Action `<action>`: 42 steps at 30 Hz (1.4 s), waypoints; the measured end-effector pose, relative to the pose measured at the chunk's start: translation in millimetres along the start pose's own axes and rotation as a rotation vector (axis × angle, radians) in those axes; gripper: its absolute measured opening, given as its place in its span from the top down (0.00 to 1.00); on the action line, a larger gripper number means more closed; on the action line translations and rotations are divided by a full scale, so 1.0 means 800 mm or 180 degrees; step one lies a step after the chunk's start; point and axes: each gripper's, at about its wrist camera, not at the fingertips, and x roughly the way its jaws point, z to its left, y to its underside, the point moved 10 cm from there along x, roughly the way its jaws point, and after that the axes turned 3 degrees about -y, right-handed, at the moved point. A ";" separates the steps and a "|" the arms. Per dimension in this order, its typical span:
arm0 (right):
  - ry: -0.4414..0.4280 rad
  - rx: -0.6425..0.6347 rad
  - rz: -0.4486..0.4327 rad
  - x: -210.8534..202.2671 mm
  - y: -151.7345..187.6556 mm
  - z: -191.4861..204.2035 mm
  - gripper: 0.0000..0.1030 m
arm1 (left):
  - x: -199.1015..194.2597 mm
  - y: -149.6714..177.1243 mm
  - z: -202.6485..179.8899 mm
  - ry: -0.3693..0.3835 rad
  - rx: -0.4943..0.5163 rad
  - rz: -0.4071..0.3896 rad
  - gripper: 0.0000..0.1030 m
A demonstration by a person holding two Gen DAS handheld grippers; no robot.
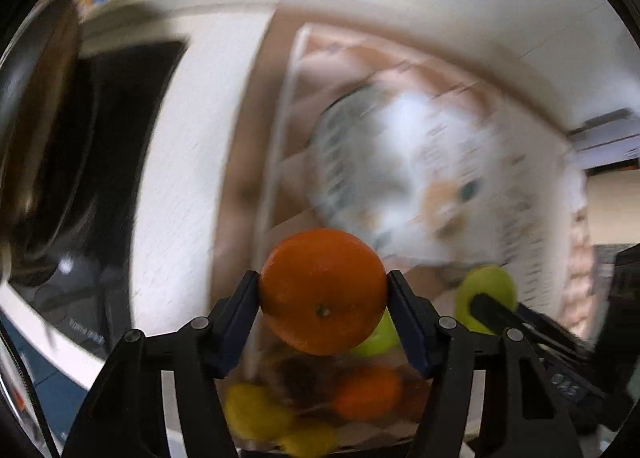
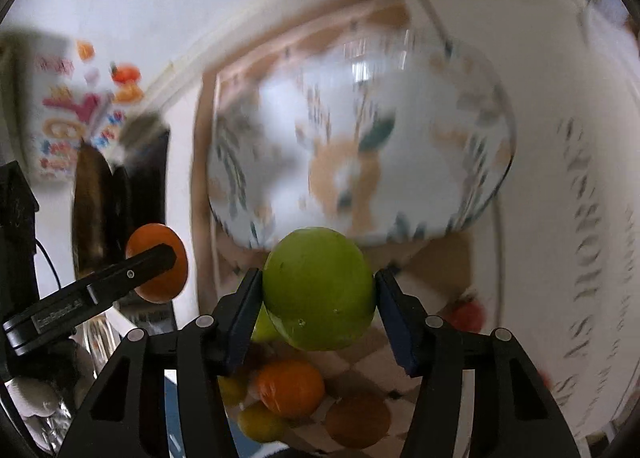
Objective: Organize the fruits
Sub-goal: 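Place the orange on the plate with the left tool while the right tool places the green apple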
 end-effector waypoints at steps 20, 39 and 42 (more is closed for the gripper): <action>0.0424 -0.0043 0.0040 0.051 -0.150 -0.062 0.42 | 0.116 -0.115 -0.072 0.0178 -0.0090 0.0630 0.40; 0.0844 -0.0152 0.0088 0.029 -0.135 -0.058 0.09 | 0.077 -0.113 -0.069 -0.0094 0.0093 0.0324 0.15; 0.1065 -0.0260 0.0018 0.010 -0.120 -0.057 0.09 | 0.054 -0.098 -0.060 -0.0260 0.0158 0.0138 0.15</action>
